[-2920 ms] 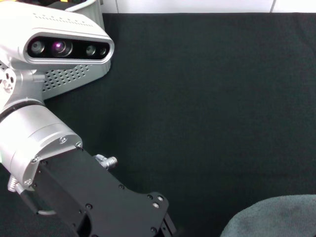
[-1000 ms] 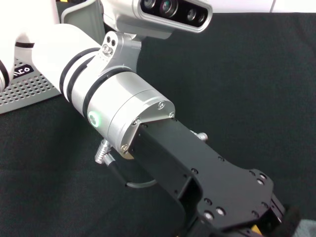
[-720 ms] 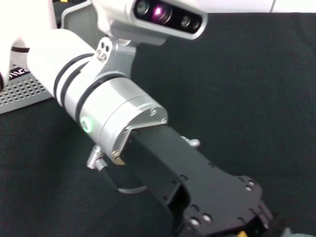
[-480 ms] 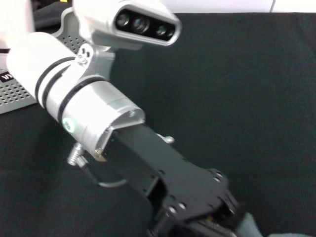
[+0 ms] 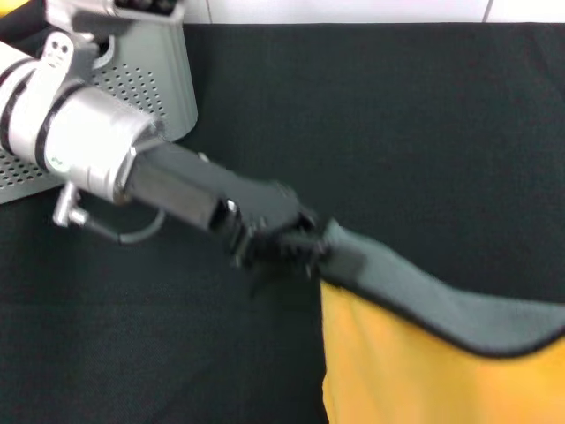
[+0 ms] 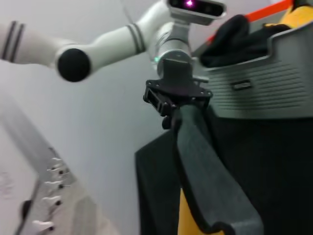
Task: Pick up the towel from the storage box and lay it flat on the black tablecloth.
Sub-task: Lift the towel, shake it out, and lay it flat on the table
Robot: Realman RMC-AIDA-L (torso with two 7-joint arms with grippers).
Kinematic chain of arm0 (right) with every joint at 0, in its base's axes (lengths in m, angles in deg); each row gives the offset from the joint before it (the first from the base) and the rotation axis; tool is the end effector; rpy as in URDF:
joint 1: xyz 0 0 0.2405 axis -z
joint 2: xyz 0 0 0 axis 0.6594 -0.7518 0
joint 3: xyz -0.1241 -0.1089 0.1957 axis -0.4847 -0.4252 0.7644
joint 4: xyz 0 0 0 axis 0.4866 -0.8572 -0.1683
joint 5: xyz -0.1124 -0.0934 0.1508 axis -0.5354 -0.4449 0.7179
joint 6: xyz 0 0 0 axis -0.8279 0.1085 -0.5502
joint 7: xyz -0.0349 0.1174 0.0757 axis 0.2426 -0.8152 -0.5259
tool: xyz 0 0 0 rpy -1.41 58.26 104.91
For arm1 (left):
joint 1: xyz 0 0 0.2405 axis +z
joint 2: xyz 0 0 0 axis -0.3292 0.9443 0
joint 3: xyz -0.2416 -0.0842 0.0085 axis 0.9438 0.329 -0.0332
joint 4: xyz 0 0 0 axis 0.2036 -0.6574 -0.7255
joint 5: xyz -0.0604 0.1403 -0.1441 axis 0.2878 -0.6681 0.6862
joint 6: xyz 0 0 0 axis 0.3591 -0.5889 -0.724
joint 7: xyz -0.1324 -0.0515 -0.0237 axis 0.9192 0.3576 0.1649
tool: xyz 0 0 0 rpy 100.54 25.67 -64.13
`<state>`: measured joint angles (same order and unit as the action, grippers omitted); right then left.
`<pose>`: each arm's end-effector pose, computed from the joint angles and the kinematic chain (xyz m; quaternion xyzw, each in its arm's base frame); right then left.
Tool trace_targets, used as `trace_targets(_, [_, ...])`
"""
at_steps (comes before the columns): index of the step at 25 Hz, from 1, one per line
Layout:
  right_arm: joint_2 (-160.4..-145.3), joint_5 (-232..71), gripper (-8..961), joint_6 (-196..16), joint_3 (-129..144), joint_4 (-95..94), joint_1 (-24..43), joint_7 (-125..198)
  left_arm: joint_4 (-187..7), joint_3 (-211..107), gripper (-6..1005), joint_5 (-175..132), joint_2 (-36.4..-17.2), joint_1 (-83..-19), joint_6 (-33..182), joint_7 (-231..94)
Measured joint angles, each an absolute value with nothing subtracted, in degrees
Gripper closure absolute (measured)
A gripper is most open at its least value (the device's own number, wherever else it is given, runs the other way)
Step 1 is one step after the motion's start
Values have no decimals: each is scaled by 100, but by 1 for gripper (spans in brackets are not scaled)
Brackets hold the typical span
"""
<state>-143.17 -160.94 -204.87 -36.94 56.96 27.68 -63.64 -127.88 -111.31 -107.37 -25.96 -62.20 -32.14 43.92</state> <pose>0.2673 0.2297 0.1401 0.9490 -0.2241 -0.2166 0.0473 -0.1428 0.3112 0.0087 0.9140 0.2415 0.2021 0.2558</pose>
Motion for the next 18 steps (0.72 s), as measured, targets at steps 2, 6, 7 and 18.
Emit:
trace_targets(2, [-14450,-16609,948,-20470,-3303,5498,2517,-6222,-12765,-10655,958,-11288,-2595,-6265,-2916,4403])
trace_targets(6, [-14653,-17508,948,-20183,-2641,5245,2140,-5957,-12751,-10544,957,-11926,-2598,-6420,-2312,4489])
trace_targets(7, [-14683,-17660,948,-20027,-2548,5190,2066,-5903,-12747,-10540,957,-12123,-2611,-6481,-2141,4526])
trace_targets(18, [-14696,-18100,948,-18277,-2524,4417,1350,-5606,-12745,-10550,957,-12911,-2646,-6709,-1009,4856])
